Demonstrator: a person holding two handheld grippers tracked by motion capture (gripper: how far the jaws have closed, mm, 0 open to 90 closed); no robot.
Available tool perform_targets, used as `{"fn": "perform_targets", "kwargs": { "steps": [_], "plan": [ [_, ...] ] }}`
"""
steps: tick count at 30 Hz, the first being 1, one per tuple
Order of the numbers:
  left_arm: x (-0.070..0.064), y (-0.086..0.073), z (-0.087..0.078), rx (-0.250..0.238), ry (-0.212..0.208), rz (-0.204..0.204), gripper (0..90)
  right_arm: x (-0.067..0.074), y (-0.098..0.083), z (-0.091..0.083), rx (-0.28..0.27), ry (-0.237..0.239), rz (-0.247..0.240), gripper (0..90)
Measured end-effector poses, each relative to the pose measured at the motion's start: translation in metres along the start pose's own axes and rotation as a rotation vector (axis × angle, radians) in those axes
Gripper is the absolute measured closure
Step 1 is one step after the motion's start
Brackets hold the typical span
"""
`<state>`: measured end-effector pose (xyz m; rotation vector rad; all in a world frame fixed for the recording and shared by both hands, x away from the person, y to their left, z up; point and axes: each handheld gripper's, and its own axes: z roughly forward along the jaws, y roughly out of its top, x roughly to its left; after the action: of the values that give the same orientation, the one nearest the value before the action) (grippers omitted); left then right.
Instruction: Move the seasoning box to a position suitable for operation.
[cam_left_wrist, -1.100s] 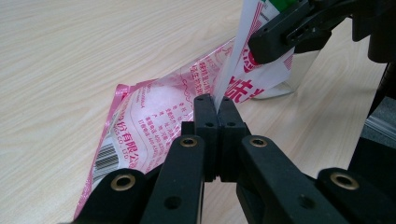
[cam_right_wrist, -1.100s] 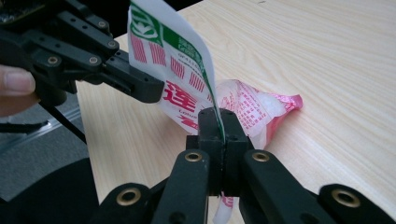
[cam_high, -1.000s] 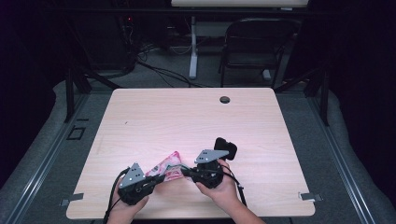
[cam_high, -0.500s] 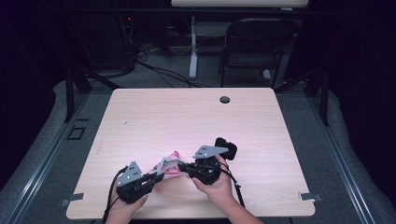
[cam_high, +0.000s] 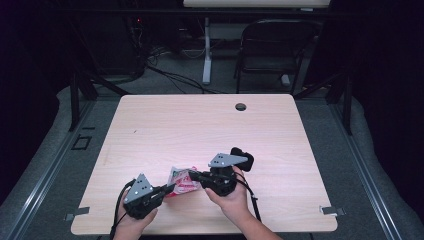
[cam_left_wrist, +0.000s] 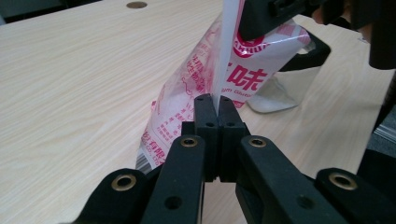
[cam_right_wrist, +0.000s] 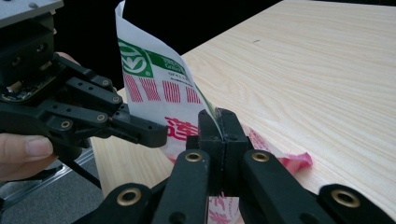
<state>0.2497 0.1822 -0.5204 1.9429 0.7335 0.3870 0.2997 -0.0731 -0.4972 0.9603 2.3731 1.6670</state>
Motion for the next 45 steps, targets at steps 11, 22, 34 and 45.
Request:
{"fn": "perform_targets", "kwargs": {
  "steps": [11,22,34,45],
  "plan": [
    [-0.003,-0.006,0.012,0.047,-0.077,-0.044,77.5,-0.006,-0.008,-0.014,-0.003,0.023,-0.014,90.0],
    [0.010,-0.026,0.040,0.144,-0.028,-0.071,52.1,-0.006,-0.010,-0.016,-0.013,0.039,-0.031,90.0],
    [0.015,-0.028,0.049,0.118,-0.072,-0.092,45.0,-0.005,-0.008,-0.015,-0.030,0.042,-0.039,90.0],
    [0.016,-0.030,0.055,0.136,-0.090,-0.084,37.2,-0.004,-0.009,-0.017,-0.042,0.053,-0.048,90.0]
  ]
}}
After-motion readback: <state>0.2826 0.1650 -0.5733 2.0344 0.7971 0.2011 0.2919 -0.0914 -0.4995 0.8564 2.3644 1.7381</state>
